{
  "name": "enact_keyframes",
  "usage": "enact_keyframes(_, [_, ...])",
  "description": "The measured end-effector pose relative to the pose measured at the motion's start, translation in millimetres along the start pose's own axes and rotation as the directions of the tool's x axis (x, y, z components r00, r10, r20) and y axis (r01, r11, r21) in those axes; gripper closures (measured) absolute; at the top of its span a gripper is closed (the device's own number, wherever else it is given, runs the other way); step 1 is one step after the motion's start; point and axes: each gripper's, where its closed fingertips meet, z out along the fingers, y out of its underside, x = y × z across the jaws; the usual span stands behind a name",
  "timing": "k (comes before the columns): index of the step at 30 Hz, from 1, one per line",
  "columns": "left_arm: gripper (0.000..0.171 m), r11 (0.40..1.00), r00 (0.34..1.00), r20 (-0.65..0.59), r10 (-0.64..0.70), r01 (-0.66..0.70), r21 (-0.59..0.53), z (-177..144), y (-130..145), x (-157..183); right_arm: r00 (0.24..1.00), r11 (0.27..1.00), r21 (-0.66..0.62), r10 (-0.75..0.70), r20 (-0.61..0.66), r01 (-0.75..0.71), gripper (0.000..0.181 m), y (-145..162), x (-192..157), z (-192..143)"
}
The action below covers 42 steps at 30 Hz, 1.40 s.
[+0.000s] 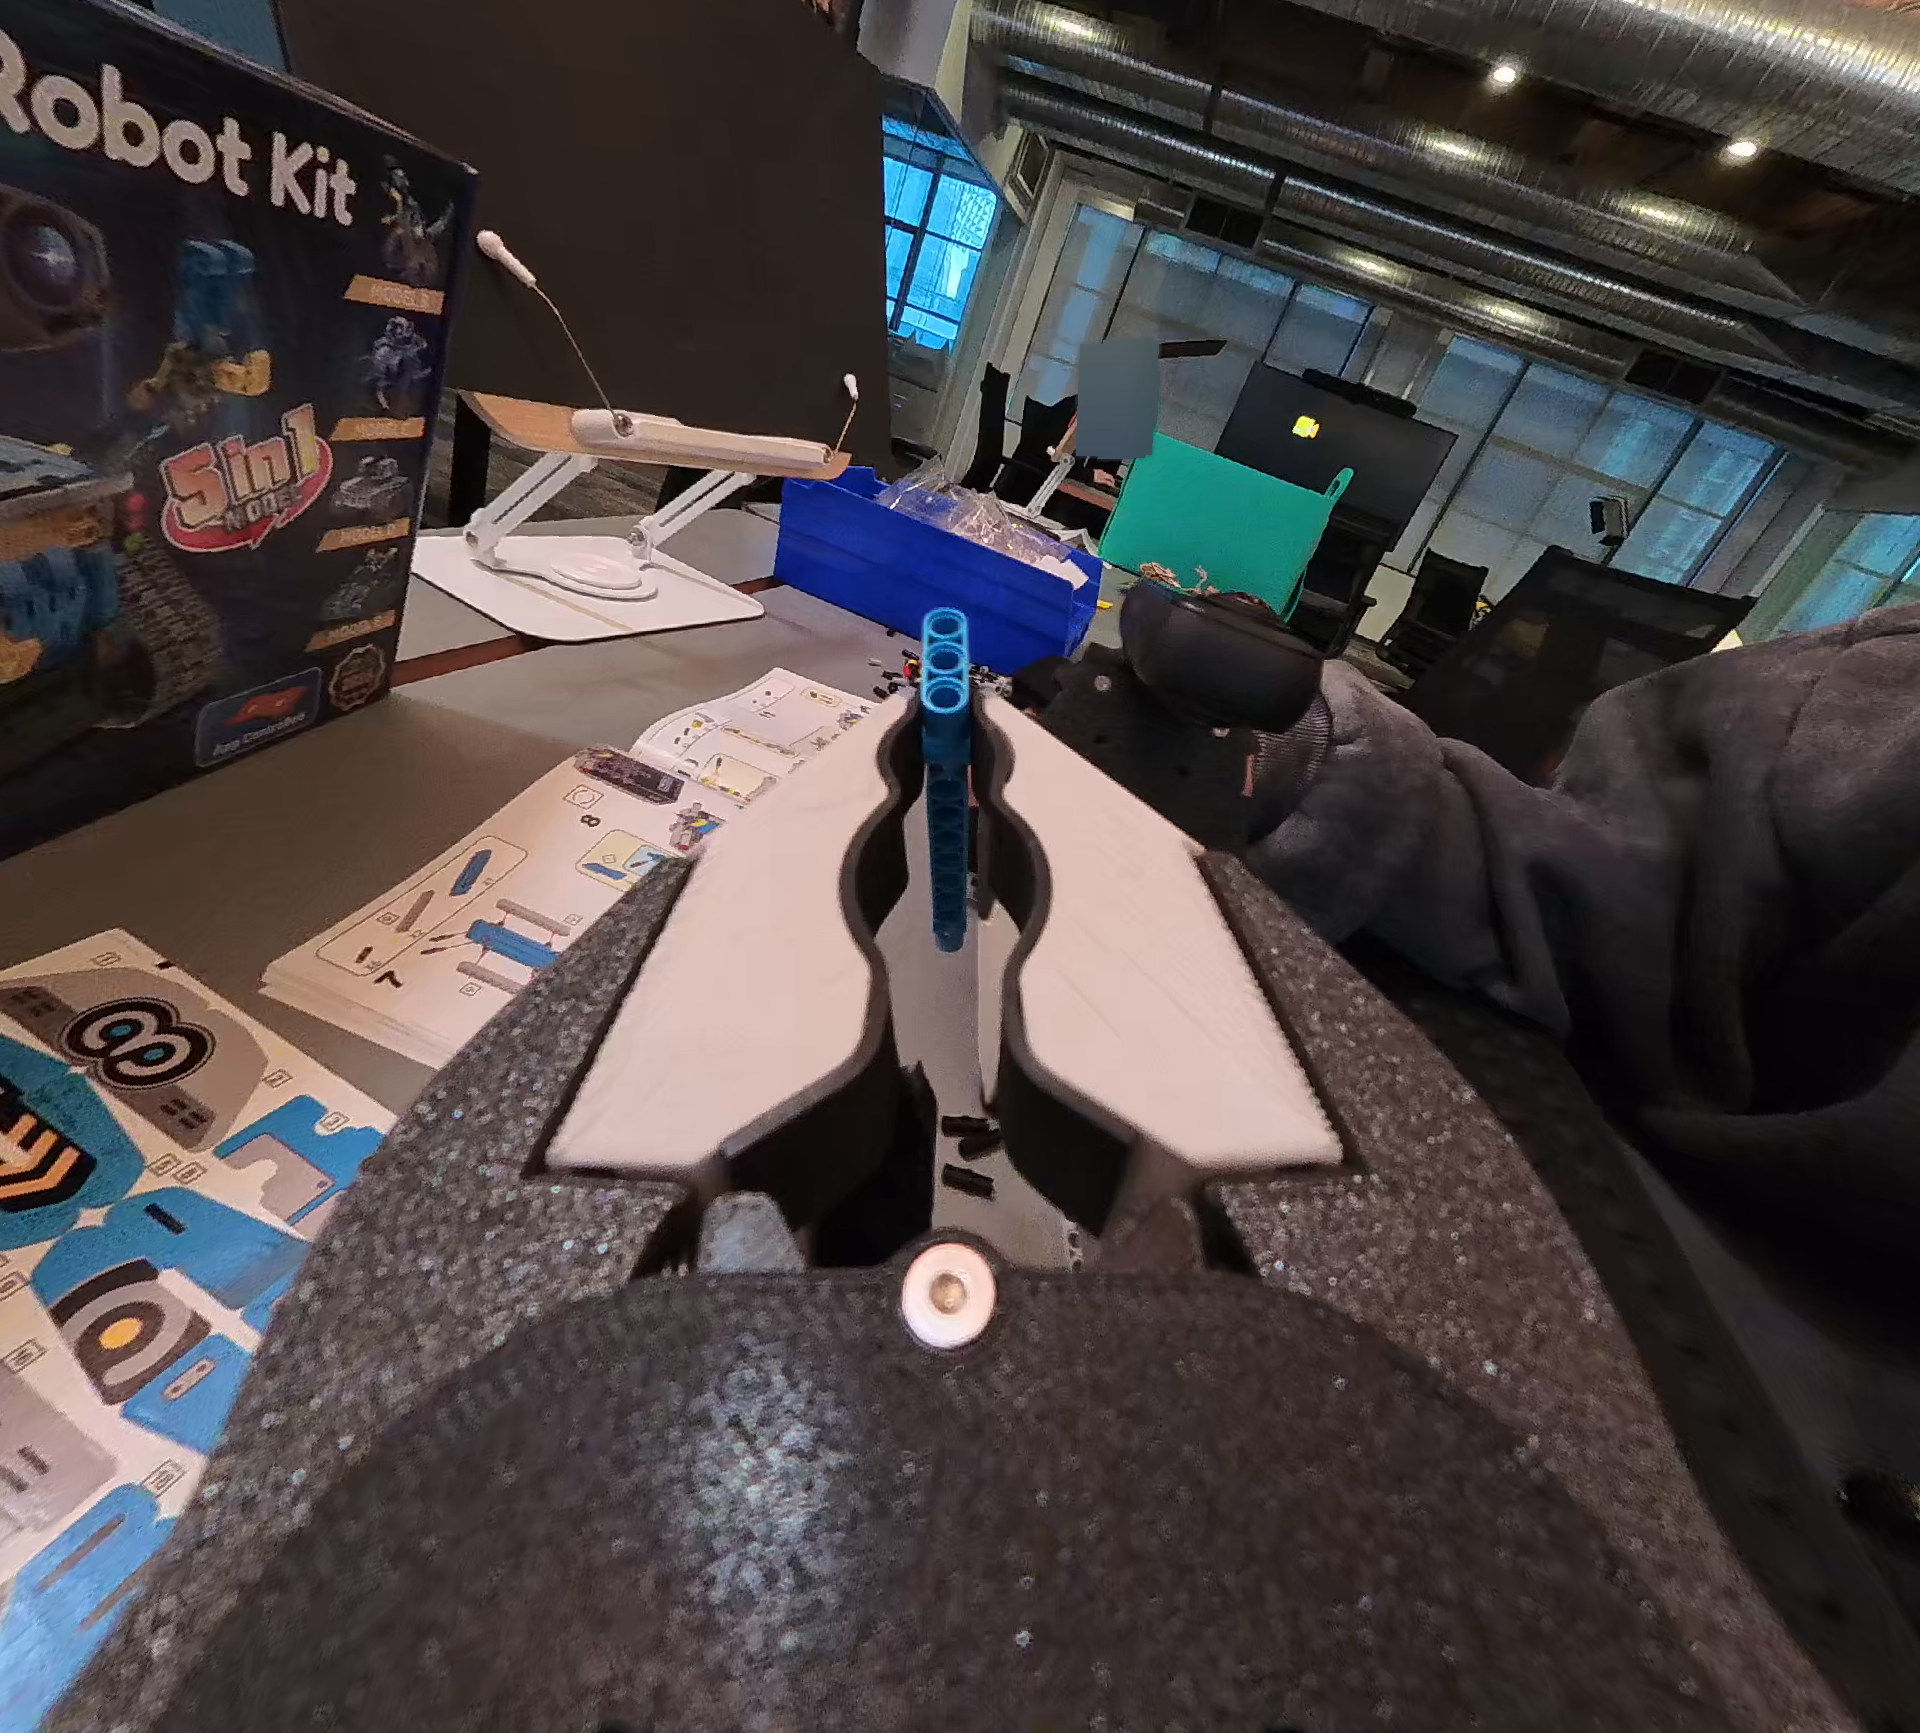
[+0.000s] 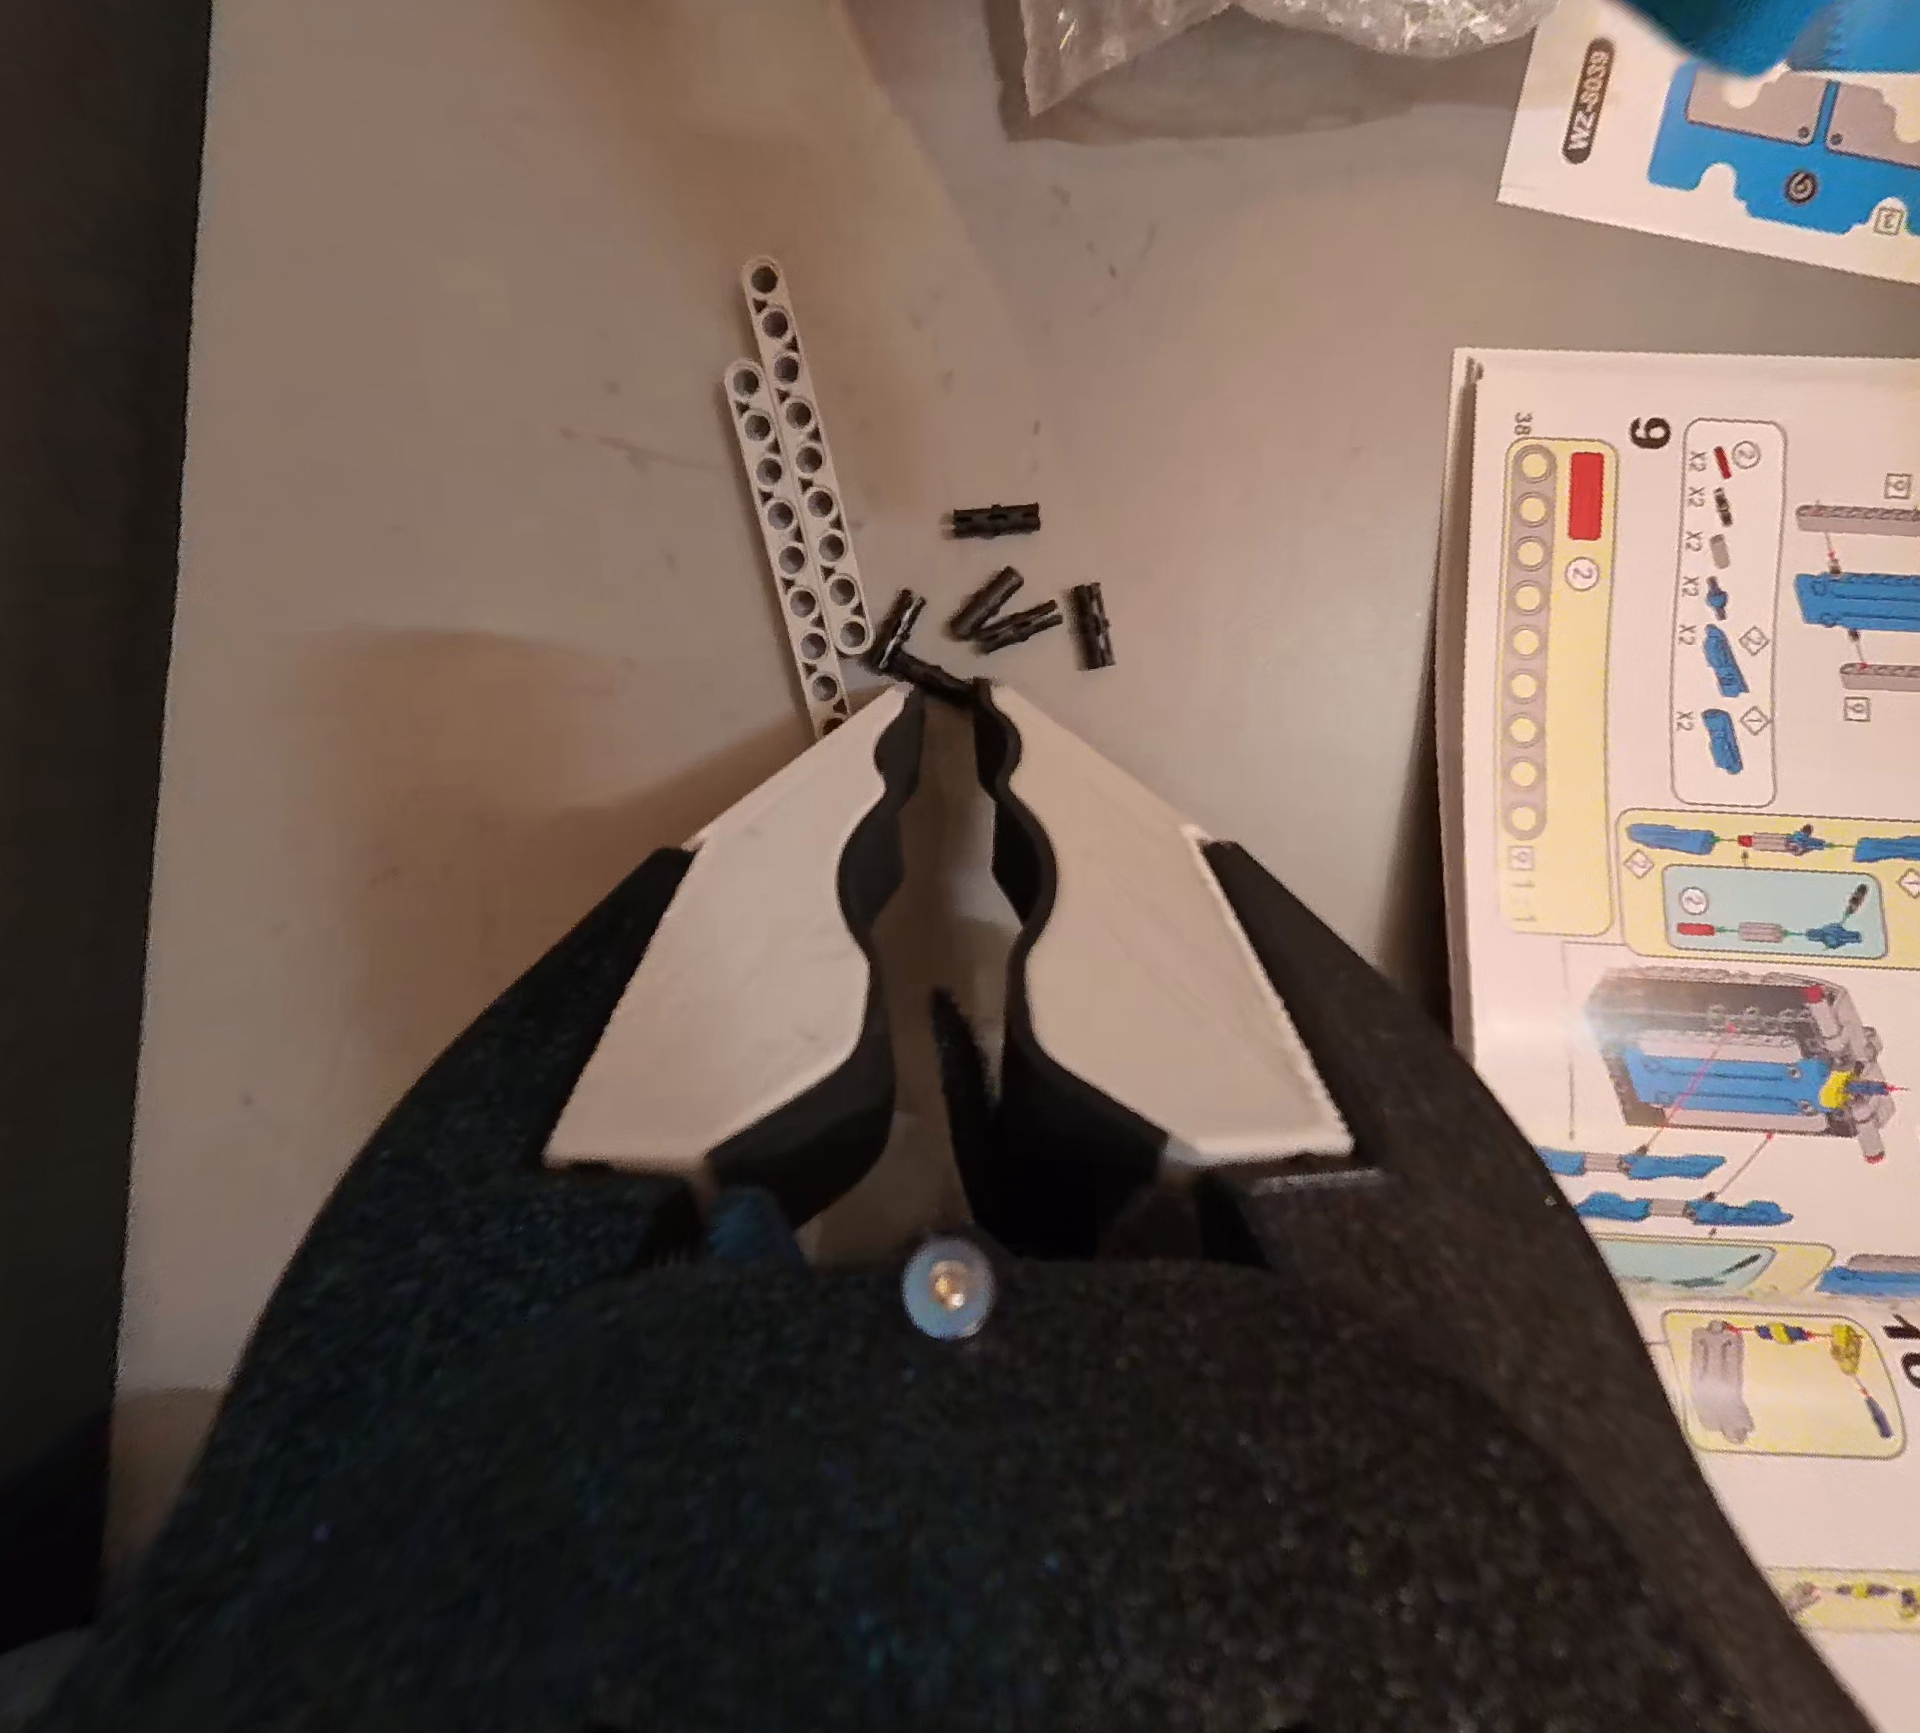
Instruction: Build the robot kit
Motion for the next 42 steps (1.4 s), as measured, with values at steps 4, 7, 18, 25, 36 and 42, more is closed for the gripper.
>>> enact_keyframes(4, [0.165, 1.000, 1.000, 0.004, -0.001, 0.001, 0.014, -2, -4, 0, 1.000, 1.000, -0.012, 0.000, 0.012, 0.001, 0.173, 5, -7, -3])
enact_keyframes(7, [0.165, 1.000, 1.000, 0.002, 0.002, -0.002, 0.010, -2, -3, 1, 1.000, 1.000, -0.015, 0.004, 0.017, -0.004, 0.173, 10, -11, -6])
enact_keyframes(18, [0.165, 1.000, 1.000, 0.000, -0.006, 0.006, 0.000, -1, -1, 1, 1.000, 0.999, 0.030, 0.008, 0.016, -0.009, 0.166, 5, -13, -11])
enact_keyframes(25, [0.165, 1.000, 1.000, -0.004, -0.001, 0.000, -0.004, 0, -1, 3, 1.000, 0.999, 0.041, 0.017, -0.016, -0.016, 0.168, 7, -11, -12])
enact_keyframes(36, [0.165, 1.000, 1.000, 0.003, 0.001, -0.001, -0.010, 0, 1, 1, 0.999, 0.999, 0.036, 0.024, -0.024, -0.023, 0.168, 8, -12, -13])
enact_keyframes(42, [0.165, 1.000, 1.000, 0.004, 0.004, -0.004, -0.016, 1, 2, 2, 0.997, 0.998, 0.047, 0.033, -0.068, -0.030, 0.166, 9, -6, -19])
